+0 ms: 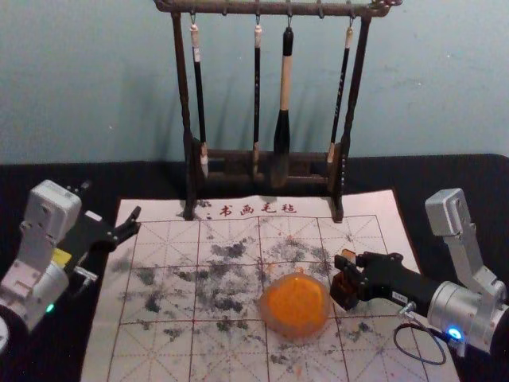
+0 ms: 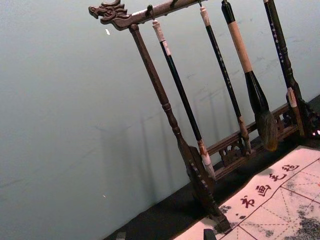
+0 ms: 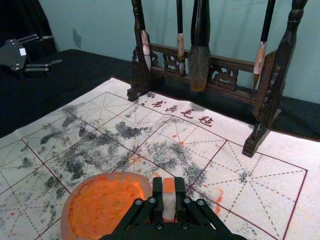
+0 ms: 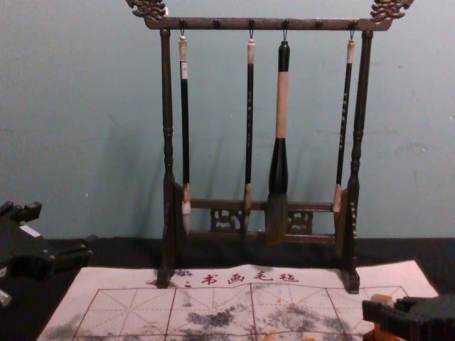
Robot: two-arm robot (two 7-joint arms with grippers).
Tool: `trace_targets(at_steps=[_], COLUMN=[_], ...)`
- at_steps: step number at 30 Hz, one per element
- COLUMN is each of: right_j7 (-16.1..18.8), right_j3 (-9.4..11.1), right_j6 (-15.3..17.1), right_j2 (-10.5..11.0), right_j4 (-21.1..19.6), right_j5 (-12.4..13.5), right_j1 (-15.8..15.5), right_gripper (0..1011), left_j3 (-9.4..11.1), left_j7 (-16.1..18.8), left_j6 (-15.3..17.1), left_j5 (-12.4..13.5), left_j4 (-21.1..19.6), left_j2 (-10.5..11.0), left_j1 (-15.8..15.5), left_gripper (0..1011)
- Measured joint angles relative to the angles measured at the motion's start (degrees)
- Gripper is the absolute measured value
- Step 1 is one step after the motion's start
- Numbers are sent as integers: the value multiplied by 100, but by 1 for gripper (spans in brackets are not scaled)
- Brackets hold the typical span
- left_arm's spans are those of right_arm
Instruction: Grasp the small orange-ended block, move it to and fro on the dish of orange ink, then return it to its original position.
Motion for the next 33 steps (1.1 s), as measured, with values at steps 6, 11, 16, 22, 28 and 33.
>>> trace_targets(at_steps=[6, 11, 16, 22, 28, 33], right_j7=[20, 9, -58, -91, -47, 52], right_j3=[5, 12, 59, 100, 109, 28], right_j6=[47, 108, 155, 173, 170, 122], right_j2=[4, 53, 136, 197, 211, 185], right_j4=[-48, -170, -406, -589, -704, -728], right_j5=[35, 46, 49, 58, 104, 117], right_j1=[4, -7, -72, -86, -13, 93], right_gripper=[91, 91, 91, 91, 91, 91], left_j3=[0, 0, 0, 0, 0, 0], left_j7=[0, 0, 0, 0, 0, 0], left_j6=[0, 0, 0, 0, 0, 0], left_j5=[0, 0, 0, 0, 0, 0], left_j4=[0, 0, 0, 0, 0, 0], left_j2=[0, 0, 0, 0, 0, 0], left_j1=[0, 0, 0, 0, 0, 0], left_gripper=[1001, 1001, 1001, 1001, 1002, 1001])
